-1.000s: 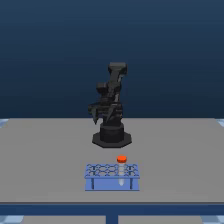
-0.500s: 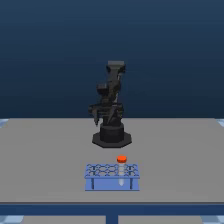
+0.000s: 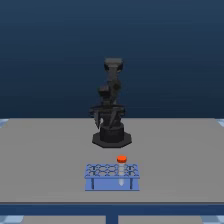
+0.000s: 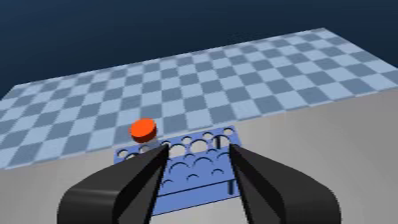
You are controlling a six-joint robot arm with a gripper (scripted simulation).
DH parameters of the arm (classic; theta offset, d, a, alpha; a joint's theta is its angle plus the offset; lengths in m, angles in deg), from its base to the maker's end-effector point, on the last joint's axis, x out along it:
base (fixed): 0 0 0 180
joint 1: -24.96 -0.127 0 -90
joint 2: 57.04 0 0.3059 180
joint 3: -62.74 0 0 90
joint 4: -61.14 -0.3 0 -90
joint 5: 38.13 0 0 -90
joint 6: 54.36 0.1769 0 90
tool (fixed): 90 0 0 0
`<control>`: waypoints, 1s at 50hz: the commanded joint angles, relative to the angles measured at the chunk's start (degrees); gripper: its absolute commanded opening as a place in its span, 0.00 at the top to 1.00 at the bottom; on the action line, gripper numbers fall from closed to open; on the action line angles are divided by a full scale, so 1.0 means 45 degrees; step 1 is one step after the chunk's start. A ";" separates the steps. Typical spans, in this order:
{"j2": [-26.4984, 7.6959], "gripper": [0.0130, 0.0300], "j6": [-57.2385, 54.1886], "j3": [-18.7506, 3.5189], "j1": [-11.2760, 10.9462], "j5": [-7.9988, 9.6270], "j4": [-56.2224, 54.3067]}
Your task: Pick up the centrifuge tube on the rack
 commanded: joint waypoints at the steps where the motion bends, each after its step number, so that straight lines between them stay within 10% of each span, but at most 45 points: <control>1: -0.0259 0.00 -0.0646 -0.0104 -0.0240 -0.0230 -0.0467; 50: -0.4203 0.00 -0.1504 -0.2189 -0.1761 -0.0983 -0.1165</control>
